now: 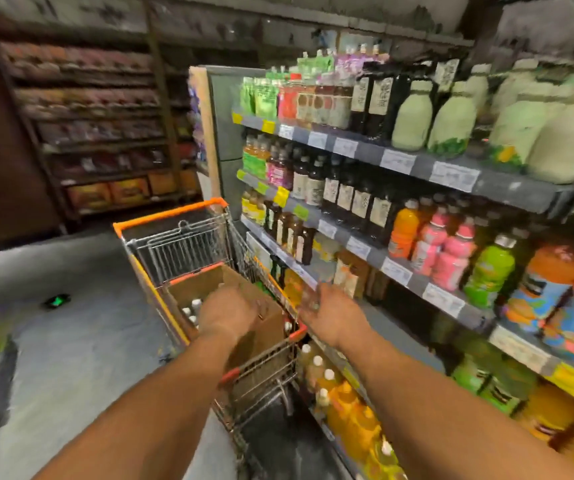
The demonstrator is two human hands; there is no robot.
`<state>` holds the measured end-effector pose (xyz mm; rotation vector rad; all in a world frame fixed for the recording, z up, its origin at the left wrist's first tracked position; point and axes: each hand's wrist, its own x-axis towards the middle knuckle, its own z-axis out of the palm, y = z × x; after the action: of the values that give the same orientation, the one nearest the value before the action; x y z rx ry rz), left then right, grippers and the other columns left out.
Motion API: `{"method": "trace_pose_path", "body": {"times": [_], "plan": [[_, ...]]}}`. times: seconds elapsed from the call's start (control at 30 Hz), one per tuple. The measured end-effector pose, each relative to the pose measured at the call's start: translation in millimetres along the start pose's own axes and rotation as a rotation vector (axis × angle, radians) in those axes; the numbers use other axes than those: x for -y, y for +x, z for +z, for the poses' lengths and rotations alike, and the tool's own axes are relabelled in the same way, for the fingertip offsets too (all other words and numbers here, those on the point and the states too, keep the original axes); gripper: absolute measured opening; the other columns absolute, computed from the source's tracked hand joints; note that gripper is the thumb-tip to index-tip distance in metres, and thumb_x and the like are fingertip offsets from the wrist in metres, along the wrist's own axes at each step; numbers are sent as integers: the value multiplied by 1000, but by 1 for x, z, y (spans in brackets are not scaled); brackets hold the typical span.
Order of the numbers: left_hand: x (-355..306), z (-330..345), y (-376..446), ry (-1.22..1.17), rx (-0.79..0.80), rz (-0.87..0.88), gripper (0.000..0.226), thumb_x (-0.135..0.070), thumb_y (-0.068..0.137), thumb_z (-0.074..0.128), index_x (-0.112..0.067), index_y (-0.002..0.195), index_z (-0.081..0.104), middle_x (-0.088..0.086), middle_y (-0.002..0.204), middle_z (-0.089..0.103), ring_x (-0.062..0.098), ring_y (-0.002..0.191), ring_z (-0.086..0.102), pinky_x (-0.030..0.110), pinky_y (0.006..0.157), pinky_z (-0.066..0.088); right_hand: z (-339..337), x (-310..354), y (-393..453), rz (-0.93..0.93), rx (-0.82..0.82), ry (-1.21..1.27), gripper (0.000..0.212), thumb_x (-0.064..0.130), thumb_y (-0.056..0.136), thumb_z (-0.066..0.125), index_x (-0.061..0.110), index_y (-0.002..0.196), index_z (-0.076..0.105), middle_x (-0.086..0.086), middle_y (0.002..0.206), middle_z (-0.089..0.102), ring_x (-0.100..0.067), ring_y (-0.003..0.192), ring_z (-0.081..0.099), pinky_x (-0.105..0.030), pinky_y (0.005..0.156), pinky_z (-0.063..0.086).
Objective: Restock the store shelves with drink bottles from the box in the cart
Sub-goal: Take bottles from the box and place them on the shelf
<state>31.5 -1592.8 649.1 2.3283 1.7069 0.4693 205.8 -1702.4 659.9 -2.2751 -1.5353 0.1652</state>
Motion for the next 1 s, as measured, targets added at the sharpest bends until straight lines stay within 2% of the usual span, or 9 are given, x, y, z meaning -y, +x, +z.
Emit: {"method": "trace_pose_path", "body": {"times": [0.1, 0.2, 0.3, 0.43, 0.53, 0.6, 0.7, 0.83, 1.0], "plan": [[28, 1, 17, -15, -39, -111, 39, -50, 83, 58, -19, 104, 67, 8, 104, 71, 30, 97, 67, 35, 77, 52, 19, 13, 39, -72, 49, -56, 59, 62, 79, 52, 12, 110, 52, -10, 106, 58, -31, 99, 58, -36, 77, 49], [47, 7, 37, -39, -58, -215, 43, -52, 82, 60, -18, 107, 66, 10, 108, 70, 31, 101, 65, 37, 80, 53, 37, 22, 74, -129, 100, -55, 59, 63, 81, 50, 15, 115, 49, -8, 112, 55, -31, 102, 59, -40, 81, 50], [56, 14, 54, -63, -60, -314, 42, -51, 82, 59, -21, 111, 64, 7, 109, 69, 30, 101, 65, 36, 80, 53, 55, 28, 109, -196, 162, -7, 57, 59, 83, 51, 18, 123, 47, -6, 117, 54, -27, 109, 56, -33, 77, 40], [72, 36, 70, -57, -75, -394, 40, -48, 86, 55, -20, 114, 59, 8, 109, 67, 30, 105, 60, 37, 83, 52, 85, 39, 145, -270, 244, 120, 62, 52, 81, 57, 24, 133, 40, 3, 110, 51, -24, 103, 56, -33, 77, 41], [89, 54, 86, -54, -36, -458, 44, -45, 82, 59, -22, 119, 58, 7, 114, 65, 29, 107, 60, 39, 87, 52, 110, 49, 164, -312, 315, 192, 60, 55, 68, 59, 28, 121, 48, 19, 93, 41, -17, 93, 55, -28, 73, 38], [101, 66, 105, -68, -24, -493, 42, -45, 82, 59, -23, 117, 56, 6, 112, 64, 29, 103, 60, 38, 84, 52, 129, 53, 185, -337, 304, 190, 57, 58, 62, 55, 28, 112, 53, 18, 90, 49, -14, 83, 53, -25, 73, 39], [116, 88, 137, -79, 37, -504, 30, -36, 82, 62, -19, 107, 61, 7, 106, 67, 28, 97, 64, 34, 78, 51, 162, 56, 214, -285, 369, 147, 63, 59, 72, 54, 22, 123, 49, 2, 111, 56, -21, 93, 58, -28, 76, 41], [127, 121, 182, -141, 107, -461, 22, -35, 86, 56, -16, 94, 63, 7, 98, 69, 27, 89, 65, 30, 72, 52, 206, 57, 250, -196, 522, 54, 39, 52, 87, 54, 20, 106, 47, 8, 83, 48, -20, 95, 60, -23, 60, 37], [137, 180, 212, -180, 276, -501, 31, -29, 91, 50, -13, 115, 63, 11, 113, 67, 30, 103, 64, 33, 84, 51, 267, 61, 276, -155, 670, 70, 53, 39, 83, 65, 14, 126, 47, -6, 118, 57, -26, 106, 59, -37, 88, 50]]}}
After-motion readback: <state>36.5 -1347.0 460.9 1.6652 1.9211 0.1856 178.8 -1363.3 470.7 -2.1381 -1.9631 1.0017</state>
